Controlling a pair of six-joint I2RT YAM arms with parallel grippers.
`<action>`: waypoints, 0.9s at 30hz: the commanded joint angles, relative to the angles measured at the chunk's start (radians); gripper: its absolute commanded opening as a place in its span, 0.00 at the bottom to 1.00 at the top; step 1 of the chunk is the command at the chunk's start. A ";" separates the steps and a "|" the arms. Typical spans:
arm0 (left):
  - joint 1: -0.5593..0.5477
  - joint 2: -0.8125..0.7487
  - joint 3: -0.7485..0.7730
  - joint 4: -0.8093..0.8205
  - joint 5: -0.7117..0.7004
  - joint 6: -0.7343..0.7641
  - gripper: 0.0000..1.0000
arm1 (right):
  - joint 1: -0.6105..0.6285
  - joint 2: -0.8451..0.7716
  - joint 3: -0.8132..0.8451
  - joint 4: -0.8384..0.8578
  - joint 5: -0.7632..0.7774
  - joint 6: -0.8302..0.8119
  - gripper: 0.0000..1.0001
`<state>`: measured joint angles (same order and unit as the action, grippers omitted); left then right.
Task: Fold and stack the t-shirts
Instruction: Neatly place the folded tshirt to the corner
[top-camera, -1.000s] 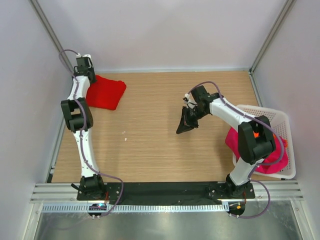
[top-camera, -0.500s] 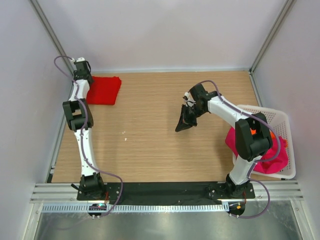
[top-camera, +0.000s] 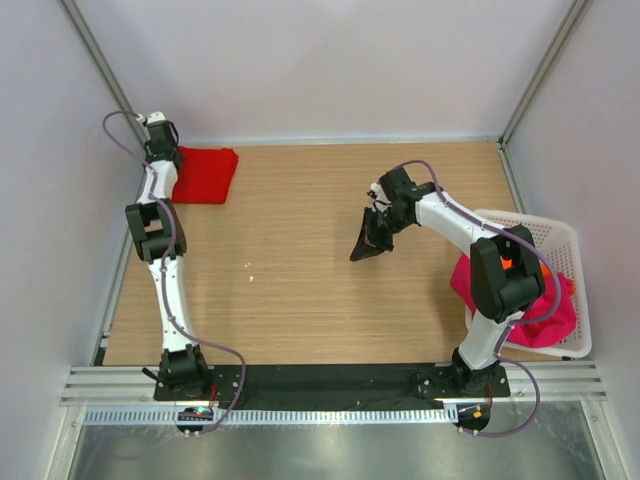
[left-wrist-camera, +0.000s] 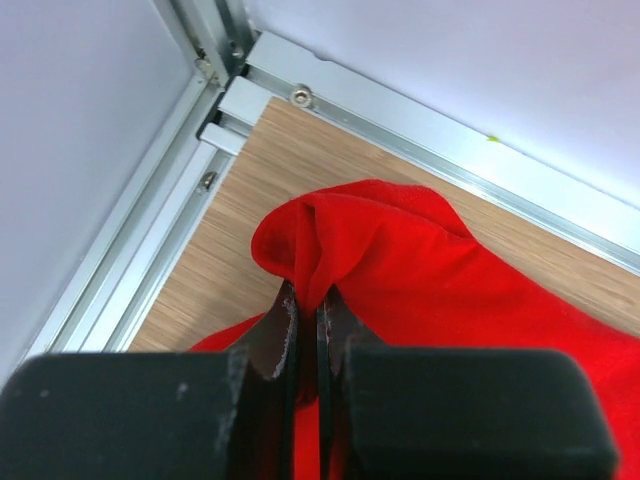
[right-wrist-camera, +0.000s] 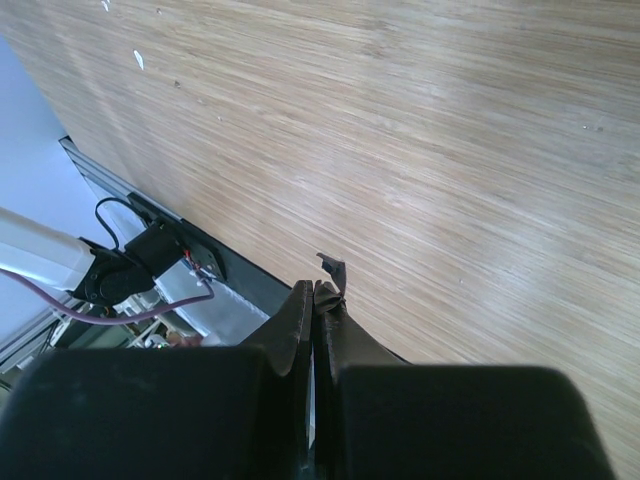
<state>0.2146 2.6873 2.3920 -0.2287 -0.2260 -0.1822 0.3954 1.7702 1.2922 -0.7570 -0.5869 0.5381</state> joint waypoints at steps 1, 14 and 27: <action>0.025 0.005 0.047 0.084 -0.058 -0.031 0.00 | 0.003 0.001 0.004 0.028 0.006 0.026 0.01; 0.032 0.014 0.049 0.146 -0.082 -0.019 0.02 | 0.002 -0.008 -0.007 0.030 0.009 0.030 0.01; 0.022 -0.240 -0.118 0.074 -0.170 -0.026 0.82 | 0.003 -0.092 -0.039 0.008 0.032 0.033 0.01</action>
<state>0.2359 2.6652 2.3558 -0.1596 -0.3355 -0.2054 0.3954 1.7584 1.2659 -0.7410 -0.5758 0.5568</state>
